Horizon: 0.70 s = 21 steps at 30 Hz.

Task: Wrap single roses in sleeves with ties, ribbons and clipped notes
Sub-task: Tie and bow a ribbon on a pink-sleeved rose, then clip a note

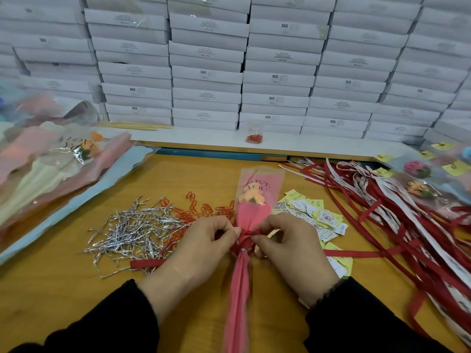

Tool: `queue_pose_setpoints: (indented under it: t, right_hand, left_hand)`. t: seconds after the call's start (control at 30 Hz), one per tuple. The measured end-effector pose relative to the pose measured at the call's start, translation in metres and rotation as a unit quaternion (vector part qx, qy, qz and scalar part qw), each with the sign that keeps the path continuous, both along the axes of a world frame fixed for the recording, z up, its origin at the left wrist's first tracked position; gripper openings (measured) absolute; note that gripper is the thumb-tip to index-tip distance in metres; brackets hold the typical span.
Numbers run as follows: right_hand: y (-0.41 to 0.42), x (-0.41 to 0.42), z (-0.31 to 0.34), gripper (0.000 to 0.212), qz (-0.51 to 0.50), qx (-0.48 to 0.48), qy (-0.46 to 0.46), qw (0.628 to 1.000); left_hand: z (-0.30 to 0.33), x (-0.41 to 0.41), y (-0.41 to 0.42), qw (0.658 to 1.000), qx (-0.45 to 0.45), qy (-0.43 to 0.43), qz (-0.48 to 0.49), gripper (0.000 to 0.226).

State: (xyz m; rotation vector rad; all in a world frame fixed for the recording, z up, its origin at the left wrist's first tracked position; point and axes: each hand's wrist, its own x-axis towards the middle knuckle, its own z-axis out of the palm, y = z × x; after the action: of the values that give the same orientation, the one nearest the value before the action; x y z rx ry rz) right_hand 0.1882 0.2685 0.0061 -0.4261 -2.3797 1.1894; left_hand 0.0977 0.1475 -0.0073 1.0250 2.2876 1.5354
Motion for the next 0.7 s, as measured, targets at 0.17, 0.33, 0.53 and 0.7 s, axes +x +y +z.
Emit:
queue_pose_setpoints:
  t: [0.17, 0.33, 0.53, 0.7]
  right_hand:
    - [0.008, -0.001, 0.002, 0.008, 0.004, -0.237, -0.005, 0.971]
    - [0.013, 0.0, 0.003, 0.016, 0.005, -0.336, -0.036, 0.941]
    - [0.015, 0.0, 0.004, 0.021, 0.072, -0.4, -0.021, 0.913]
    - [0.024, 0.002, 0.007, 0.026, 0.079, -0.402, 0.004, 0.912]
  left_hand:
    - [-0.002, -0.002, -0.002, 1.0, -0.012, -0.003, -0.001, 0.028]
    - [-0.003, -0.001, -0.002, 0.999, -0.032, 0.006, 0.0, 0.031]
    - [-0.002, 0.0, -0.002, 0.999, -0.035, 0.011, 0.0, 0.03]
    - [-0.002, 0.0, -0.004, 0.999, -0.037, 0.016, -0.002, 0.033]
